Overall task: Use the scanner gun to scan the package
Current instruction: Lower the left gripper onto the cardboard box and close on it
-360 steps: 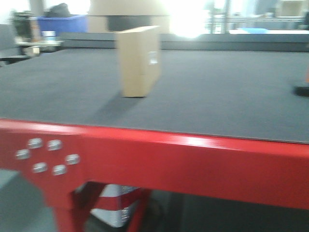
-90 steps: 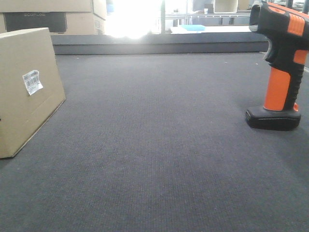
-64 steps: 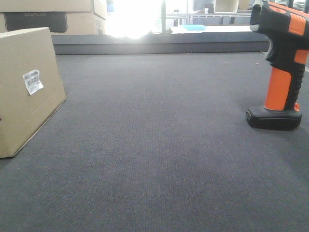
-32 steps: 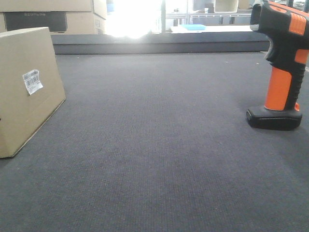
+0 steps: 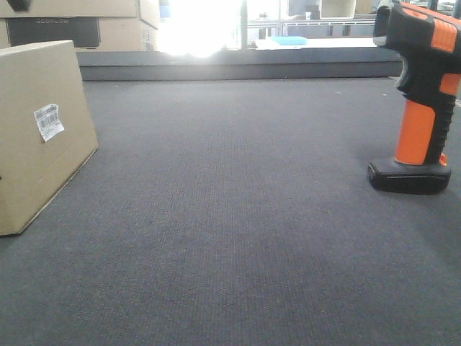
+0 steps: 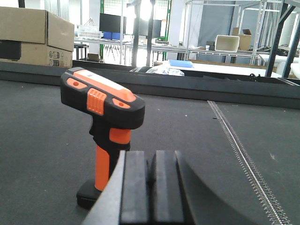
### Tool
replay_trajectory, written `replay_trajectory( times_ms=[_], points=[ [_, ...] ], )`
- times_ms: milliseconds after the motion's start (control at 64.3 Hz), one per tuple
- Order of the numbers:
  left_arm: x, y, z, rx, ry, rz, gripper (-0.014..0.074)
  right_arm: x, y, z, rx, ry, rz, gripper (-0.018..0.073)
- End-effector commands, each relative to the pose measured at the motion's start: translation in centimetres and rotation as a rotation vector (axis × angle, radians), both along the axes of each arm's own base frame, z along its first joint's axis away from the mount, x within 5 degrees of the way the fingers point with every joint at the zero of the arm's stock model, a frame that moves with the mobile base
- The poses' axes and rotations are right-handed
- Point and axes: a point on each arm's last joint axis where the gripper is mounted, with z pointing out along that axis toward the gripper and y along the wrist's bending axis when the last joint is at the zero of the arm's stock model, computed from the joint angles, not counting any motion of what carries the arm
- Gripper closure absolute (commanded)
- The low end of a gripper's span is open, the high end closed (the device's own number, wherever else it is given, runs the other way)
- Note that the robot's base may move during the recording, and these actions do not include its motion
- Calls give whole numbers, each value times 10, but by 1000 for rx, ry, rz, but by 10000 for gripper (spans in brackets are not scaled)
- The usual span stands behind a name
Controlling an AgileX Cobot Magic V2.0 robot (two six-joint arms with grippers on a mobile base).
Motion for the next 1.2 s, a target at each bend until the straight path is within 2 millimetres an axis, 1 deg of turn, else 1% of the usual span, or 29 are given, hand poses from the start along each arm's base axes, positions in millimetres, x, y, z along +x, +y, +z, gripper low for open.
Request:
replay_trajectory(
  times_ms=[0, 187, 466, 606, 777, 1010, 1119, 1181],
  points=[
    [1, -3, -2, -5, 20, 4, -1, -1, 0, 2, -14, -23, 2, 712],
    [1, -1, -4, 15, 39, 11, -5, -1, 0, 2, -14, -23, 2, 712],
    [6, -1, -25, 25, 183, 55, -5, -1, 0, 2, -14, -23, 2, 712],
    [5, -3, -25, -3, 194, 55, -5, -1, 0, 2, -14, -23, 2, 712],
    [11, -7, -43, -10, 265, 58, -5, -1, 0, 2, -14, -23, 2, 712],
    [17, -8, -54, 5, 309, 60, 0, -1, 0, 2, -14, -23, 2, 712],
    [17, -9, -54, -2, 314, 60, 49, -1, 0, 2, -14, -23, 2, 712],
    [16, -9, -54, -2, 314, 61, 118, -1, 0, 2, -14, -23, 2, 712]
  ],
)
